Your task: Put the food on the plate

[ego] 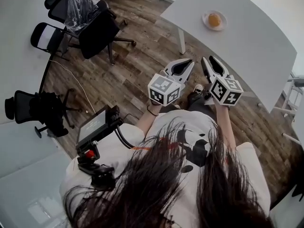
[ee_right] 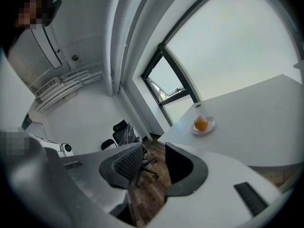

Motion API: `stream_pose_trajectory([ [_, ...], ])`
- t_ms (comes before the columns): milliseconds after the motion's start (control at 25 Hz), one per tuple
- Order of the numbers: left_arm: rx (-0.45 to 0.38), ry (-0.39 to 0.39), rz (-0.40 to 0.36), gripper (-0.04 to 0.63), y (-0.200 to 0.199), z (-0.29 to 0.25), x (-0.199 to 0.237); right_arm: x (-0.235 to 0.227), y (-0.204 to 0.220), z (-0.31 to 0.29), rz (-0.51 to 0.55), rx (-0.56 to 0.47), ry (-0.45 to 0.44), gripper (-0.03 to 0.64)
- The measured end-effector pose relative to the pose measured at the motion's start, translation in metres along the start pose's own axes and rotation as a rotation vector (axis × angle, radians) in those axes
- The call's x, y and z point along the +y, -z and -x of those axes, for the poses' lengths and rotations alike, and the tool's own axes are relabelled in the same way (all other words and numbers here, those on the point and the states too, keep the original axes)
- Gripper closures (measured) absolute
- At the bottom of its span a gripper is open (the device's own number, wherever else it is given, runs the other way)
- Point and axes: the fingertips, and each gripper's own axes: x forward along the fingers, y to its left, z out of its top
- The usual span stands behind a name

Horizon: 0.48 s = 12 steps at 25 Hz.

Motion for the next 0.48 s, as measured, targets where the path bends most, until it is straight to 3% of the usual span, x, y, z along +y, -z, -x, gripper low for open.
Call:
stream_pose_trajectory([
  [280, -0.021, 0.025, -0.008, 0.589, 0.030, 0.097, -0.051, 0.069, 0.047, 0.074, 0.019, -0.041, 0.023, 0.457],
  [480, -0.027, 0.029, 0.018, 0.589, 0.045, 0.113, -0.055, 0.078, 0.074, 0.090, 0.003, -0.025, 0.040, 0.457],
])
